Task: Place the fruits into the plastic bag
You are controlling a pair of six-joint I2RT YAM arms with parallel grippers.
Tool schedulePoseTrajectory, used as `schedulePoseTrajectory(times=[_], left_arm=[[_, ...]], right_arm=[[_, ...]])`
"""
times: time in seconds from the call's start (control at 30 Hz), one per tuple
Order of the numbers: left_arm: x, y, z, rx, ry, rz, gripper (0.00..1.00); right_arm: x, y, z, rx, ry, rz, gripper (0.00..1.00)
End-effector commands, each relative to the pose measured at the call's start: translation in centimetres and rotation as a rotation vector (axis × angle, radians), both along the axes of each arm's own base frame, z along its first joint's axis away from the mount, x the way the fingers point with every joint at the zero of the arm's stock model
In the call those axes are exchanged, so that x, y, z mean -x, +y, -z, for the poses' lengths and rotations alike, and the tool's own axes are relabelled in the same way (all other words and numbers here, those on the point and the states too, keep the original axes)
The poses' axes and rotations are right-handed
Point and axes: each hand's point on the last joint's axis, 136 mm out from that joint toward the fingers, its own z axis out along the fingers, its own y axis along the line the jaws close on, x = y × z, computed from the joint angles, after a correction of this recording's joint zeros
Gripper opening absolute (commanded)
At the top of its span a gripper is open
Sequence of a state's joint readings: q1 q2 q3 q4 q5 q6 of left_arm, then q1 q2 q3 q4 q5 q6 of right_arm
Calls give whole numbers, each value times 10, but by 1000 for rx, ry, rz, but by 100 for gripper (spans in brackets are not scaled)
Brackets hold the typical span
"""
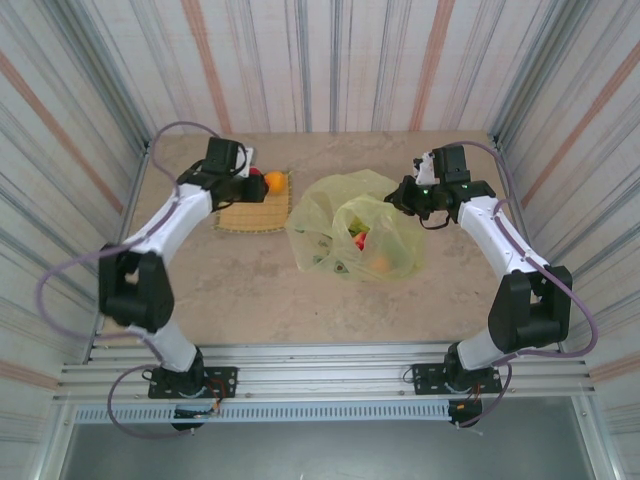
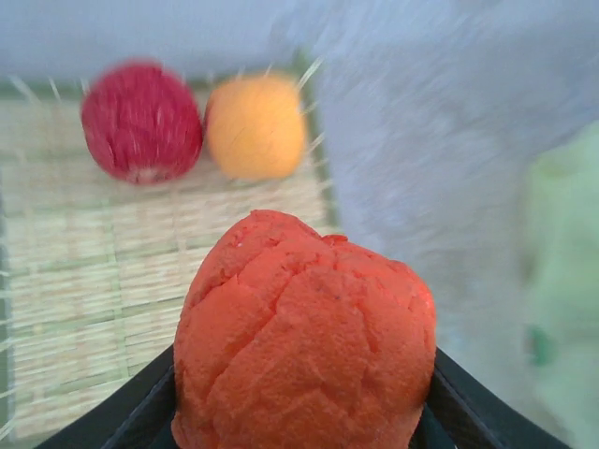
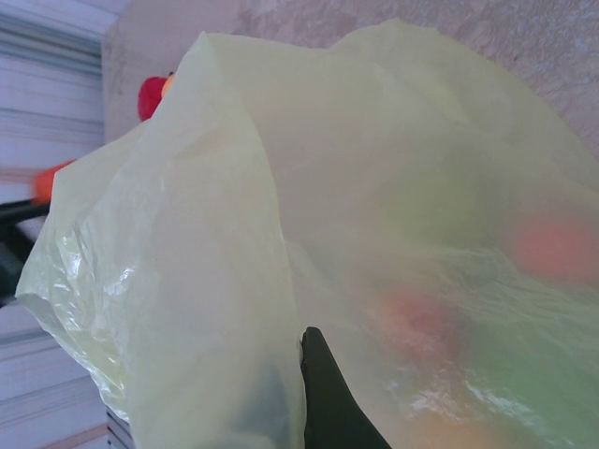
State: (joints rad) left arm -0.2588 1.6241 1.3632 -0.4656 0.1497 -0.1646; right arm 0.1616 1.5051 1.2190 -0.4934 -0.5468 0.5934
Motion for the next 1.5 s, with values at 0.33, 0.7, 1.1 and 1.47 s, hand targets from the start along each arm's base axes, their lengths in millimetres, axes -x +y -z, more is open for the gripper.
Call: schedulePoseTrajectory(times=[0.33, 0.7, 1.1, 1.47], left_arm=[[95, -17, -89, 243, -163, 116, 53], [174, -89, -58, 197, -89, 485, 52], [166, -140, -12, 149, 13, 617, 52], [143, -241, 34, 129, 73, 766, 54]], right_arm=[[-1, 3, -10, -14, -21, 3, 0], [-4, 9, -9, -15, -18, -7, 0], [-3, 11, -12, -10, -24, -14, 0], [5, 10, -11, 2, -22, -13, 0]])
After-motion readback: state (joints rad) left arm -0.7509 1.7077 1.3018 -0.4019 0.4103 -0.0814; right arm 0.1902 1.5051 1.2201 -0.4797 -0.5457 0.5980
